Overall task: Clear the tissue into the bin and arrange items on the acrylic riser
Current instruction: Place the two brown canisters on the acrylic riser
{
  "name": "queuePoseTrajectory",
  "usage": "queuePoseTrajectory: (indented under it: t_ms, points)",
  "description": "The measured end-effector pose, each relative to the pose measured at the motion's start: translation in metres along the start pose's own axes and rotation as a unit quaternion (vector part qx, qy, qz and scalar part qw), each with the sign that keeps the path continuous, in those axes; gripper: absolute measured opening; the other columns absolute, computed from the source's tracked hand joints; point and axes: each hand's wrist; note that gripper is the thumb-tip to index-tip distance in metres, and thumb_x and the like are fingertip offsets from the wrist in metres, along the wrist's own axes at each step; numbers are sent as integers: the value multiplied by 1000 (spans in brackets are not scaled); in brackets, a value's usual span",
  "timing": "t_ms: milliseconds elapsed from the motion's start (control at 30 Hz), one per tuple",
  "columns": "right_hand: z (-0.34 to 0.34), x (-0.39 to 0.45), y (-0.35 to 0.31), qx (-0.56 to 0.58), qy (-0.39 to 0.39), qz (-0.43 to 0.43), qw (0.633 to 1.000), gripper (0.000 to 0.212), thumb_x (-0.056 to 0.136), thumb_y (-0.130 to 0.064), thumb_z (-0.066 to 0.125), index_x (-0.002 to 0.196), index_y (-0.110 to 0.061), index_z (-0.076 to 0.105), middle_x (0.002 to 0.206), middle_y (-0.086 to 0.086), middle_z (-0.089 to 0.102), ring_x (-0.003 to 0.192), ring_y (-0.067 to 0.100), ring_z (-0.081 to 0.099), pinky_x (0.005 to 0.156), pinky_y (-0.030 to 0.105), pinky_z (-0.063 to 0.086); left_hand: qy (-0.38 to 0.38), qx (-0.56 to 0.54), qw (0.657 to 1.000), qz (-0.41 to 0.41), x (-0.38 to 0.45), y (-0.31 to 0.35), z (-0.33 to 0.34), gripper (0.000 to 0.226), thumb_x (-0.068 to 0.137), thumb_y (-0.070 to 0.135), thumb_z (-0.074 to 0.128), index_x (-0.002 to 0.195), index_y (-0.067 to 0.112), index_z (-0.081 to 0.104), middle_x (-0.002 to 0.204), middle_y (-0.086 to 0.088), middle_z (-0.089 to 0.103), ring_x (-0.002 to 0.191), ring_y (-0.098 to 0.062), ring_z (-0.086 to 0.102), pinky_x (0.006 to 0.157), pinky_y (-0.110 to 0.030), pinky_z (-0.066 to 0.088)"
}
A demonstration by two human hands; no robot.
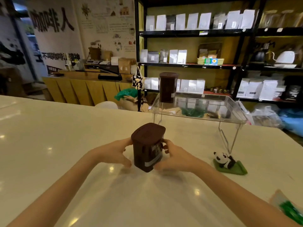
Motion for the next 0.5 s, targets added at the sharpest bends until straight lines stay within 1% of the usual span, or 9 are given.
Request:
queuePoseTrajectory:
  t_ms: [33, 100, 167, 200, 267, 333, 400, 433, 500]
  points:
    - [5, -2, 0, 26, 13, -11, 1000, 92, 73, -25, 75, 142, -14, 16, 141, 2, 42, 115, 15, 45, 89, 22, 38, 7, -57, 998, 9, -2, -1, 7, 85, 76, 3, 67, 143, 24, 18, 144, 8, 35, 129, -7, 35, 109, -29, 29]
    - [13, -5, -1, 77, 45, -31, 996, 87, 71, -23, 76, 139, -14, 22, 128, -3, 46, 104, 8, 42, 81, 18, 38, 41, -156, 987, 24, -3, -3, 21, 77, 78, 2, 66, 140, 23, 26, 132, 8, 48, 118, -7, 48, 101, -23, 40]
    - [19, -6, -1, 116, 72, -36, 990, 84, 71, -25, 77, 138, -15, 27, 118, -8, 45, 102, 7, 40, 78, 17, 37, 92, -221, 970, 33, -2, -4, 32, 66, 79, 4, 67, 135, 21, 37, 119, 9, 58, 108, -4, 57, 87, -16, 50]
    - [20, -5, 0, 124, 83, -38, 988, 82, 71, -26, 76, 137, -15, 29, 116, -8, 44, 101, 7, 41, 77, 16, 38, 119, -242, 962, 36, -2, -4, 35, 60, 79, 7, 66, 132, 20, 41, 116, 10, 61, 106, -4, 59, 85, -16, 52]
    - [22, -5, 1, 127, 99, -41, 986, 79, 72, -28, 76, 136, -14, 32, 112, -9, 44, 100, 7, 42, 67, 10, 37, 161, -269, 949, 43, -2, -4, 40, 51, 80, 9, 66, 127, 18, 49, 115, 5, 64, 107, -9, 62, 88, -20, 51]
    - [22, -3, 3, 129, 108, -39, 985, 79, 70, -29, 76, 135, -15, 33, 116, -6, 48, 99, 7, 43, 60, 6, 35, 189, -287, 938, 52, -3, -2, 42, 40, 80, 9, 65, 117, 21, 56, 108, 9, 67, 102, -7, 63, 84, -16, 51]
    - [21, -1, 4, 128, 110, -37, 985, 82, 69, -32, 77, 136, -15, 33, 128, -1, 50, 100, 8, 44, 62, 6, 35, 213, -305, 927, 53, -3, 1, 44, 36, 80, 7, 65, 111, 23, 60, 101, 12, 68, 97, -7, 64, 83, -18, 52]
    - [20, 0, 5, 124, 111, -36, 985, 84, 68, -33, 77, 136, -15, 33, 132, 1, 50, 101, 9, 45, 64, 8, 36, 227, -308, 923, 51, -3, 3, 45, 36, 79, 7, 66, 112, 20, 62, 98, 11, 69, 94, -7, 65, 82, -20, 53]
    - [18, 1, 6, 110, 107, -31, 988, 86, 65, -36, 79, 136, -14, 34, 133, 3, 52, 105, 13, 50, 74, 16, 43, 252, -310, 916, 45, -3, 5, 46, 38, 77, 7, 68, 115, 11, 63, 95, 8, 70, 90, -5, 66, 73, -16, 56]
Point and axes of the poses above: each hand's wrist, its own x-axis towards the middle knuckle, its own z-axis out of the palm, y = z × x
